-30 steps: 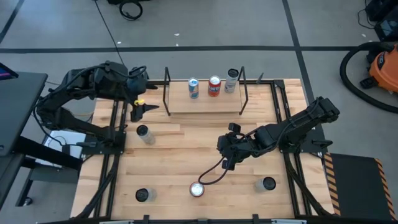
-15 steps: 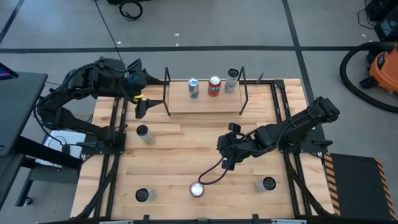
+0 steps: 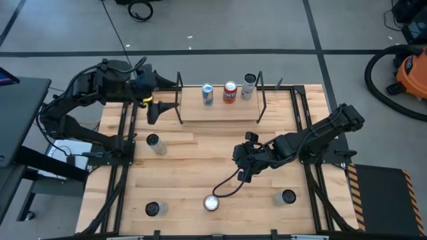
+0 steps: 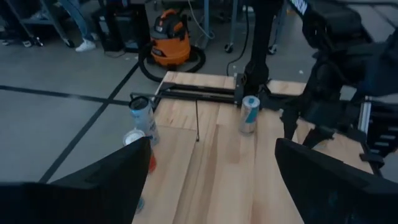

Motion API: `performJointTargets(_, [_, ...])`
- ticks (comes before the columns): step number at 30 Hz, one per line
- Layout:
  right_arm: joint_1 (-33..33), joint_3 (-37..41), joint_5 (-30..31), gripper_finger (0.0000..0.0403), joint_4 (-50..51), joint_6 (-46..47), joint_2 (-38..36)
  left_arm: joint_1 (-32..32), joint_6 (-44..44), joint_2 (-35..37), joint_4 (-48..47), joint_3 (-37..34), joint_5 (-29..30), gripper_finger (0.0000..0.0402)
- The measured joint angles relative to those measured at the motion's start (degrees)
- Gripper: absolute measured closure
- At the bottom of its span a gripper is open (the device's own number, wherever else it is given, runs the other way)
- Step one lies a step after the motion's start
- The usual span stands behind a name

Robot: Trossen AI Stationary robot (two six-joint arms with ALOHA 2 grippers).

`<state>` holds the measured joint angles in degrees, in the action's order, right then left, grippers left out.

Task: Place canned beverage on shelf
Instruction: Put the top white yellow soda can on the shelf

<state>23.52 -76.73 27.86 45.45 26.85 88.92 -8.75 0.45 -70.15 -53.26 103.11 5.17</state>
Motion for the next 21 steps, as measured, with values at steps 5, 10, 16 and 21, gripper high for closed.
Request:
performJointTargets(5, [-0.02, 0.0, 0.01, 0.0276, 0.0, 0.0, -0.01, -0.02, -1.65, 0.0, 3.46, 0.0, 0.13, 0.0055])
performJointTargets(10, [-0.02, 0.0, 0.02, 0.0276, 0.0, 0.0, 0.0, -0.02, -5.74, 0.0, 5.28, 0.0, 0.13, 0.0055])
performJointTargets(16, [-0.02, 0.0, -0.27, 0.0276, 0.0, 0.0, -0.02, -0.09, -6.8, 0.02, 2.27, 0.0, -1.36, 0.0055])
performJointTargets(21, [-0.6, 0.0, -4.36, 0.0276, 0.0, 0.0, 0.0, -0.03, -9.64, -0.36, -14.98, -0.38, -0.85, 0.0055])
